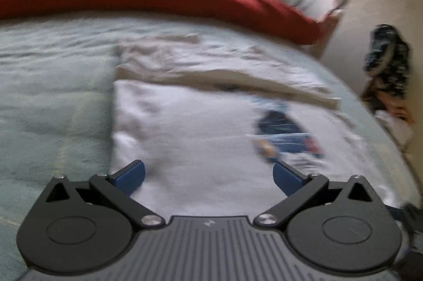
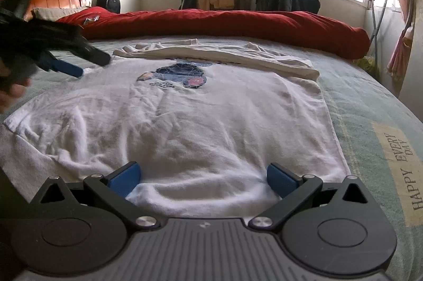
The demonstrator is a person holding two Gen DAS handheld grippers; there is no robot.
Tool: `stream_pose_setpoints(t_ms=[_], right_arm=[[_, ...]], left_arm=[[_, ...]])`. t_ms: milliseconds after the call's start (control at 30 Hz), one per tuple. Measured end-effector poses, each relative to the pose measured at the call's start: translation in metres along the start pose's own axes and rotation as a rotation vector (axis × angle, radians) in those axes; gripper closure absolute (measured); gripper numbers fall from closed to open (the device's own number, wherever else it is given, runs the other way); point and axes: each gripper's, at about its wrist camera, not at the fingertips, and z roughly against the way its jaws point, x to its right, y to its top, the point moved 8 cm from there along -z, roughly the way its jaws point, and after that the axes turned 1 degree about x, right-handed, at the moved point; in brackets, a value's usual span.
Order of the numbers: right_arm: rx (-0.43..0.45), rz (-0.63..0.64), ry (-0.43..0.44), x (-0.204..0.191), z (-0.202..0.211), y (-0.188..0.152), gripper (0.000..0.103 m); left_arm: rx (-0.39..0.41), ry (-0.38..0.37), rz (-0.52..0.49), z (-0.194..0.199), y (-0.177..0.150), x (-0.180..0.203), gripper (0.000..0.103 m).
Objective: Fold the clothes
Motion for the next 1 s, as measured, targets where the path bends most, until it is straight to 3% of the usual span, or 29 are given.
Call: stream_pose_setpoints(t_ms=[67,200,333,467,600,700,1000], right_arm=[[0.002,0.000,0.001,0.000,0.000,0.000,0.000],[0.006,0.000,-0.001,0.000,0.000,0.000,0.000],[0.005,0.003,-0.009,-0.001,-0.001,0.000,0.000],[0.000,0.011,-0.015,-0.002,0.000,0.001,0.000],[-0.026,0.024,-0.029,-0.003,0.007,0.005,0.000],[-0.032,0.026,-0.032,-0.001,0.017,0.005,0.000],[-0.029,-0.047,-0.023,0.011,0.020,-0.011,0.000]], left_arm=[[-0.009,0.014,0.020,-0.007,0.001,-0.009,0.001],[0.018,0.052,0.002,0.017,0.004,-0.007,0.001],[0.049,-0.014,-0.083,0.048,-0.003,0.022,0.001],[0.059,-0.056,-0.166,0.070,-0.033,0.058,0.001],[0.056,-0.033,-0.257,0.074,-0.070,0.080,0.001],[-0.006,0.016,-0.216,0.069,-0.095,0.068,0.001],[0.011,-0.012,-0.189,0.082,-0.105,0.051,0.001]])
